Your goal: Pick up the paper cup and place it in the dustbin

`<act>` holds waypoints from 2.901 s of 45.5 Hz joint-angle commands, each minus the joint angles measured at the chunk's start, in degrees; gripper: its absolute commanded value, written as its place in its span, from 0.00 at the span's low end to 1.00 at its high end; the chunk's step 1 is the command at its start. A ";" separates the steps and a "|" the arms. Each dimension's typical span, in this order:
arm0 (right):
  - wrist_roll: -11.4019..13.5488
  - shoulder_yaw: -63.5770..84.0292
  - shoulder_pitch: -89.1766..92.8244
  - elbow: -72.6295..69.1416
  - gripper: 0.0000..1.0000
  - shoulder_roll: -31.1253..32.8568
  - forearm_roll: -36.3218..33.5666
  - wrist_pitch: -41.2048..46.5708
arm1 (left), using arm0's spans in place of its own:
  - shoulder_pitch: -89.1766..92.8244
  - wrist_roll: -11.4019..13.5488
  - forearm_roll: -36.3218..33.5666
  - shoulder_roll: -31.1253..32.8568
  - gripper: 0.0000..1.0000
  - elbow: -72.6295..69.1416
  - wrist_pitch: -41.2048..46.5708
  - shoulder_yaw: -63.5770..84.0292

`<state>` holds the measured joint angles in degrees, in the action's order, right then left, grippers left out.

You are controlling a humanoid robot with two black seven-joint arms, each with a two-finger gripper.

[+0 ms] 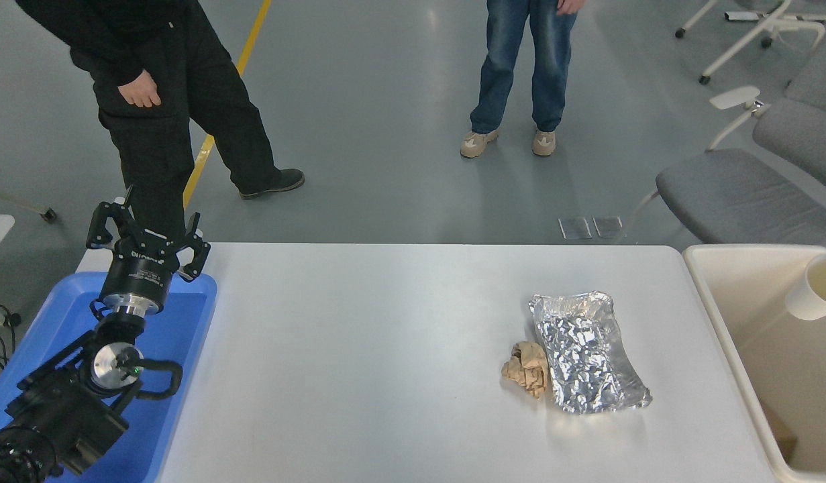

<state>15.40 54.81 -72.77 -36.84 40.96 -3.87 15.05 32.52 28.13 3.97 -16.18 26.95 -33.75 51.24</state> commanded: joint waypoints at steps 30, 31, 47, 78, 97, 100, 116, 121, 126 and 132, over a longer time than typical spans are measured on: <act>-0.02 -16.67 32.34 29.72 0.00 -13.98 -0.08 -17.86 | 0.00 0.00 -0.02 0.01 0.99 0.03 0.09 0.00; -0.02 -16.67 32.42 29.63 0.00 -13.89 -0.08 -17.86 | 0.00 0.00 -0.02 0.01 0.99 0.03 0.09 0.00; -0.02 -16.93 31.37 29.81 0.63 -13.63 0.01 -19.26 | 0.00 0.00 -0.02 0.01 0.99 0.03 0.09 0.00; 0.60 -14.83 11.09 -8.04 0.88 0.60 4.57 -21.12 | 0.00 0.00 -0.02 0.01 0.99 0.03 0.00 0.00; 0.60 11.72 -33.74 -38.92 1.00 -0.26 5.90 7.59 | 0.00 0.00 -0.02 0.01 0.99 0.03 0.00 0.00; 0.60 12.07 -38.14 -38.92 1.00 -1.67 6.42 19.19 | 0.00 0.00 -0.02 0.01 0.99 0.03 0.00 0.00; 0.07 9.79 -52.73 -38.48 1.00 -11.08 5.90 29.95 | -0.09 0.00 -0.02 0.01 0.99 -0.05 0.18 -0.09; 0.07 8.38 -58.71 -38.57 1.00 -13.27 5.90 29.95 | -0.09 0.00 -0.02 0.01 0.99 0.03 0.26 -0.09; 0.07 8.29 -62.84 -38.57 1.00 -17.05 5.63 29.95 | -0.09 0.00 -0.02 0.01 0.99 0.03 0.35 -0.09; 0.07 8.73 -63.47 -38.57 1.00 -20.83 2.21 29.95 | -0.09 0.00 -0.02 0.01 0.99 0.03 0.35 -0.09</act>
<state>15.52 63.60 -129.99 -75.06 26.71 1.48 43.58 32.44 28.13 3.96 -16.17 26.93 -33.49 51.17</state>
